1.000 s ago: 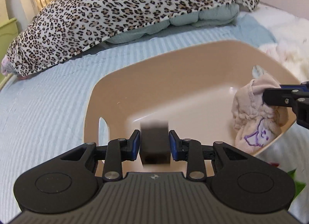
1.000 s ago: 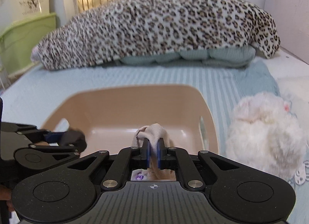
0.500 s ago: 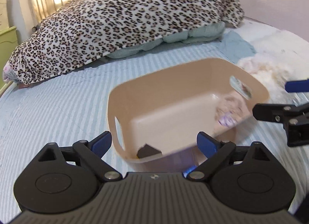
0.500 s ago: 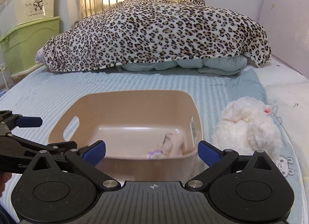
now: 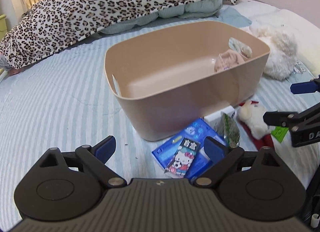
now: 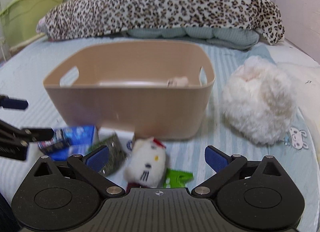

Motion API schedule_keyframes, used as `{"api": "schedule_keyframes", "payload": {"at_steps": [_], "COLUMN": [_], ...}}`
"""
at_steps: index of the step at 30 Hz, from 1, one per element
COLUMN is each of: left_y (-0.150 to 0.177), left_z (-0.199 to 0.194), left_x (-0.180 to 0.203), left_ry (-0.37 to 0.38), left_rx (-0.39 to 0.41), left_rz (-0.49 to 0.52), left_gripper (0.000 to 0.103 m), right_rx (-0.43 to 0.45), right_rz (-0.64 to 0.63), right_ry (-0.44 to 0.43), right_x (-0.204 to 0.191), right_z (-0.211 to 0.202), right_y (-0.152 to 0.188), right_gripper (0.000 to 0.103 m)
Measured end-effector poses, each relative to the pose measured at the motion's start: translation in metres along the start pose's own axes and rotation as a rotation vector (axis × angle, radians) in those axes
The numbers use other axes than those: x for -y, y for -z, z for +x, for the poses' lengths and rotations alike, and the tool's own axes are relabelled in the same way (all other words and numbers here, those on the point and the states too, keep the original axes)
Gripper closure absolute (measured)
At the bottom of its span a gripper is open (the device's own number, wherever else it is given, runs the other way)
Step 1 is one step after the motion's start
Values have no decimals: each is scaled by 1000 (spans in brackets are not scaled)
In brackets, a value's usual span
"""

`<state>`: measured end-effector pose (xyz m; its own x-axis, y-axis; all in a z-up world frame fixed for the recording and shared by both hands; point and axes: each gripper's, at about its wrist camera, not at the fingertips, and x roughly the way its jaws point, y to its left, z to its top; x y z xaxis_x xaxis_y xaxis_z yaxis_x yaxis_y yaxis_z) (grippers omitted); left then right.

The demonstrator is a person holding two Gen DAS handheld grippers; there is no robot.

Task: Organize objects
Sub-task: 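Grasp the Hello Kitty blind box with the left tool while the right tool grasps the plush toy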

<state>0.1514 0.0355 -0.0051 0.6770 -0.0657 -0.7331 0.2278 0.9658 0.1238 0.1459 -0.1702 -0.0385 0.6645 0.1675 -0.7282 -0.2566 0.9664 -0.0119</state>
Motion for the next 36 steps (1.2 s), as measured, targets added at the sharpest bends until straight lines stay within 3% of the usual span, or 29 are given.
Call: {"api": "schedule_keyframes", "payload": {"at_steps": [4, 10, 15, 18, 20, 23, 36], "left_y": [5, 9, 13, 12, 10, 11, 10], "left_z": [6, 17, 29, 30, 29, 30, -4], "left_x": [-2, 5, 11, 11, 11, 13, 10], "left_ry": [27, 62, 79, 110, 110, 100, 80], "left_rx": [-7, -16, -37, -40, -37, -41, 26], "left_rz": [8, 65, 102, 89, 87, 84, 48], "left_gripper": [11, 27, 56, 77, 78, 78, 78], "right_rx": [-29, -52, -65, -83, -80, -64, 45], "right_rz": [-24, -48, -52, -48, -46, -38, 1], "right_ry": [6, 5, -2, -20, -19, -12, -22], "right_x": [-3, -7, -11, -12, -13, -13, -2], "right_z": [16, 36, 47, 53, 53, 49, -3], "right_y": [11, 16, 15, 17, 19, 21, 10], "right_gripper": [3, 15, 30, 47, 57, 60, 61]}}
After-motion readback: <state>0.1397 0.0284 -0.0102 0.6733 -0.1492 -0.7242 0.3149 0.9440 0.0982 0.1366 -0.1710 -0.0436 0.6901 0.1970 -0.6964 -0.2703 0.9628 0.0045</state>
